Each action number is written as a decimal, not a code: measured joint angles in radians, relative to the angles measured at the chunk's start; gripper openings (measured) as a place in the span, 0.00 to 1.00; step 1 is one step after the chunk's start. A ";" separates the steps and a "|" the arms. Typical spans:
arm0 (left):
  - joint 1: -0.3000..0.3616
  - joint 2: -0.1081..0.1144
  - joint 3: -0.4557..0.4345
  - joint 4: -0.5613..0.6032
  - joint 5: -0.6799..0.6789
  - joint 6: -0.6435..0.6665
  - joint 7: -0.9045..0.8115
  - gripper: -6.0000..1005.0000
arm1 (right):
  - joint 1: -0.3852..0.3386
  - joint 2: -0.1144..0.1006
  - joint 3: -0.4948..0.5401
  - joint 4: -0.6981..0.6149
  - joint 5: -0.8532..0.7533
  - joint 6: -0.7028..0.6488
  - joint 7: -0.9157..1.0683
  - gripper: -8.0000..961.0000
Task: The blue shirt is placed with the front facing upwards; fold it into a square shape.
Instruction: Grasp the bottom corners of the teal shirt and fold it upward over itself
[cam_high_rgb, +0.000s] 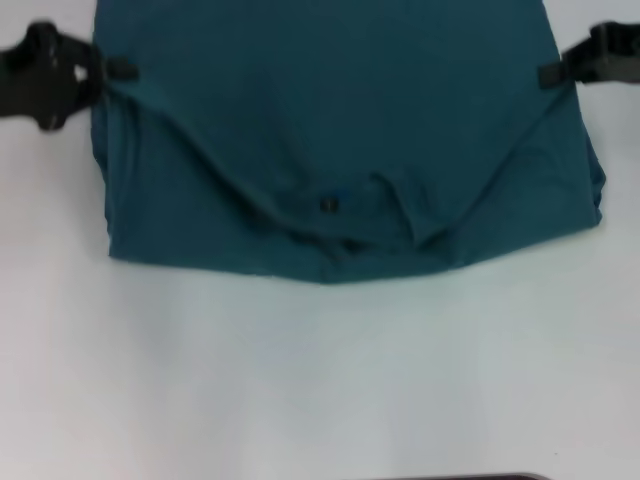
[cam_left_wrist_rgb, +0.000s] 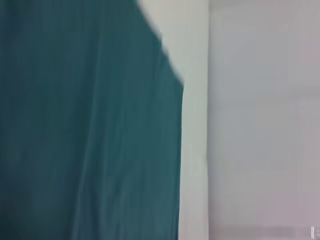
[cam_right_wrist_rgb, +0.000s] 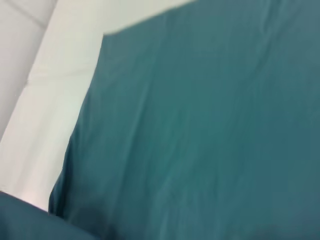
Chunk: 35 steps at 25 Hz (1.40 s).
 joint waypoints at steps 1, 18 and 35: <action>-0.001 -0.009 0.001 0.006 -0.033 -0.049 0.014 0.03 | 0.004 0.005 0.000 0.007 0.006 0.026 0.000 0.03; -0.027 -0.079 0.076 0.023 -0.105 -0.473 0.089 0.03 | 0.054 0.095 -0.140 0.041 0.036 0.516 -0.103 0.03; -0.121 -0.066 0.206 0.038 -0.098 -0.651 0.088 0.03 | 0.090 0.100 -0.281 0.079 0.023 0.736 -0.090 0.03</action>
